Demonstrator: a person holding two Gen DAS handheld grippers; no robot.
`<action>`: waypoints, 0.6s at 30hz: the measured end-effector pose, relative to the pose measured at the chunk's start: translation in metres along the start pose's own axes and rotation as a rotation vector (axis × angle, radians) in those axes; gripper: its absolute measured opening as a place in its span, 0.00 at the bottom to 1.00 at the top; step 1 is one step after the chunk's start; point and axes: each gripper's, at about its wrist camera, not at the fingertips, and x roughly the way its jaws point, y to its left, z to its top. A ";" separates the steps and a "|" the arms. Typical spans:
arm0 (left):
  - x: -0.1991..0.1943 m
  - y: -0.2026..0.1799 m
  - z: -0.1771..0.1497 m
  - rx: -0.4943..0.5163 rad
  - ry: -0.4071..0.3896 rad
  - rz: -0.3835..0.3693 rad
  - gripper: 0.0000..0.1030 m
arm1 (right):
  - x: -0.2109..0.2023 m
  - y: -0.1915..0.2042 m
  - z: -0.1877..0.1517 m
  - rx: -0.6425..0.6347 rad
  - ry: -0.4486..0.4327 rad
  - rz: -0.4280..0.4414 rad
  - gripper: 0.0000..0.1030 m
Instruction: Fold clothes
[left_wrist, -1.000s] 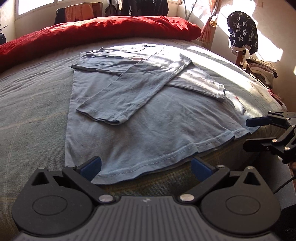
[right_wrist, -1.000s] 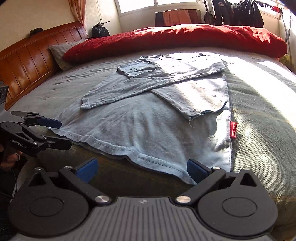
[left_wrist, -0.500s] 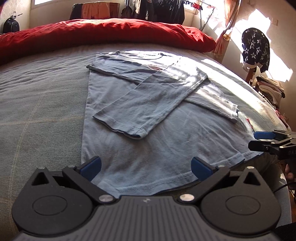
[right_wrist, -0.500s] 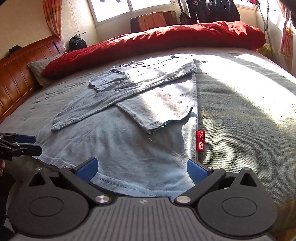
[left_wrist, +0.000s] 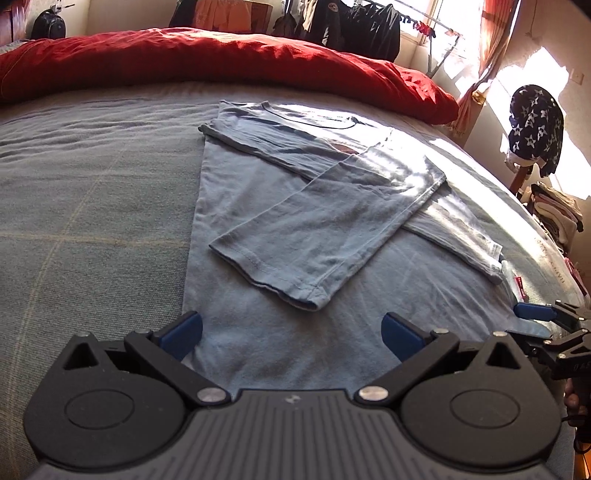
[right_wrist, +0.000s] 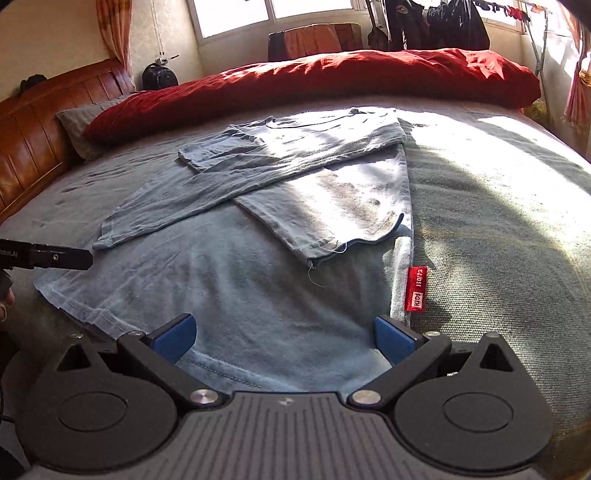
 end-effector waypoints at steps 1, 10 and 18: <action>-0.002 0.000 0.008 0.011 -0.010 -0.008 0.99 | 0.000 0.001 0.001 -0.006 0.003 -0.006 1.00; 0.059 0.008 0.086 0.004 0.067 -0.086 0.99 | 0.003 0.004 0.001 -0.030 0.014 -0.021 1.00; 0.087 0.038 0.084 -0.119 0.060 -0.072 0.99 | 0.005 0.007 0.000 -0.056 0.021 -0.029 1.00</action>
